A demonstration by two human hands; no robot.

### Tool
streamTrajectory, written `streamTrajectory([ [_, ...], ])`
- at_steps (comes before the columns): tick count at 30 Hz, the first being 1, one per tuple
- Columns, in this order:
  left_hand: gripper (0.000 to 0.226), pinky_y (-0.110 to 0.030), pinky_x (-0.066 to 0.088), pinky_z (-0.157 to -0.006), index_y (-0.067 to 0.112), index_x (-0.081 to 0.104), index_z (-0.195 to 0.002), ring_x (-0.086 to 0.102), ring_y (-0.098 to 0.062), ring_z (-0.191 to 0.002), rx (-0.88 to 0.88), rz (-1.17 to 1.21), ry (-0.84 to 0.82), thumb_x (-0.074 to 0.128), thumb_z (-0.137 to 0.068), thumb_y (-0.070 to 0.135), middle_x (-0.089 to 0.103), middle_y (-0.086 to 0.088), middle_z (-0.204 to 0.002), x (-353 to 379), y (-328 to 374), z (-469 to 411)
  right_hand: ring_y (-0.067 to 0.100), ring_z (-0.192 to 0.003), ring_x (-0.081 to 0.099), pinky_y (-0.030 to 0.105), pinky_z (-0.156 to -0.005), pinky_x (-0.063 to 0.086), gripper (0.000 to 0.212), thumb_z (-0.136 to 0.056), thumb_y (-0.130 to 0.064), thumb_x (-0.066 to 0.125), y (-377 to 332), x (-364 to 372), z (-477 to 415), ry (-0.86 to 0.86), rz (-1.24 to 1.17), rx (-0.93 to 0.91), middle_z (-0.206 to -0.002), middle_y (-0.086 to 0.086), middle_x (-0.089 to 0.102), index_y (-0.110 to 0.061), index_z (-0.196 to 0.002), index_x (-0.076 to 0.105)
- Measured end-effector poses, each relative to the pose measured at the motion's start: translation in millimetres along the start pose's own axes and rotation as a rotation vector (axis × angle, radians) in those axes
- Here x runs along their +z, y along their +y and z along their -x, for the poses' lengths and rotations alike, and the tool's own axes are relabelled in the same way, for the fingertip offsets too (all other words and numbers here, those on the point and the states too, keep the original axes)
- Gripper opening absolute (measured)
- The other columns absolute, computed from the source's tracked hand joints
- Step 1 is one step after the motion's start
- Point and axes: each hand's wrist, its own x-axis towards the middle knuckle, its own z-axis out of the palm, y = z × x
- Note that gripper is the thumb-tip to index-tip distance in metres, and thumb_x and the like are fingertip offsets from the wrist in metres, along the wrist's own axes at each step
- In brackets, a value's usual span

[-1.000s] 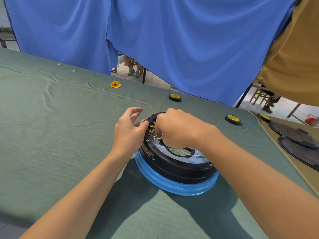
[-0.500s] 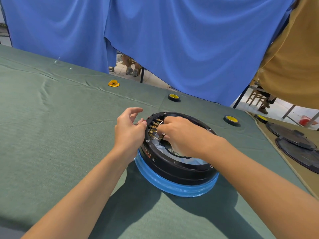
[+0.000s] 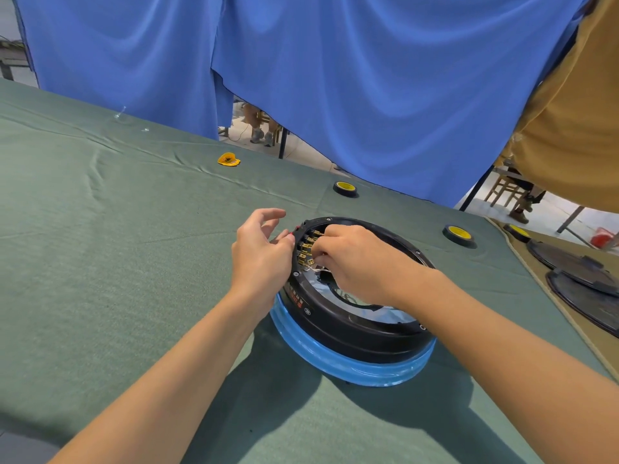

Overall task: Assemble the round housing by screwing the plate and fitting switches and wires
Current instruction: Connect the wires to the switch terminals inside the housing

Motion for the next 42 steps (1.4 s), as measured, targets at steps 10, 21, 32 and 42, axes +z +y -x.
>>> streamTrajectory([
  [10, 0.034, -0.046, 0.057, -0.090, 0.031, 0.062, -0.104, 0.068, -0.015, -0.101, -0.014, -0.006, 0.013, 0.063, -0.090, -0.001, 0.061, -0.003, -0.130, 0, 1, 1, 0.006, -0.081, 0.052, 0.019, -0.076, 0.042, 0.014, -0.091, -0.022, 0.067, 3, -8, -5, -0.064, -0.205, 0.104, -0.088, -0.008, 0.057, -0.014, -0.101, 0.072],
  [21, 0.033, -0.047, 0.057, -0.089, 0.031, 0.062, -0.102, 0.069, -0.015, -0.101, -0.005, -0.017, 0.016, 0.064, -0.090, 0.000, 0.061, 0.001, -0.118, 1, 2, 1, 0.023, -0.086, 0.062, 0.038, -0.080, 0.050, 0.024, -0.097, -0.023, 0.057, -10, 3, -2, 0.092, -0.090, 0.119, -0.090, 0.008, 0.070, -0.007, -0.097, 0.074],
  [32, 0.036, -0.046, 0.058, -0.089, 0.032, 0.062, -0.103, 0.070, -0.009, -0.096, 0.012, -0.030, 0.025, 0.065, -0.089, -0.001, 0.061, -0.005, -0.129, 0, 1, 2, 0.025, -0.080, 0.062, 0.036, -0.075, 0.052, 0.021, -0.094, -0.025, 0.061, -9, 2, -5, 0.070, -0.261, 0.263, -0.086, 0.010, 0.069, -0.010, -0.092, 0.075],
  [42, 0.036, -0.045, 0.057, -0.090, 0.033, 0.061, -0.099, 0.069, -0.010, -0.098, 0.011, -0.031, 0.043, 0.065, -0.089, -0.001, 0.062, 0.002, -0.112, 1, -1, 1, 0.023, -0.074, 0.056, 0.030, -0.063, 0.041, 0.018, -0.094, -0.023, 0.061, -15, 1, -11, 0.030, -0.256, 0.281, -0.083, 0.009, 0.064, -0.008, -0.093, 0.071],
])
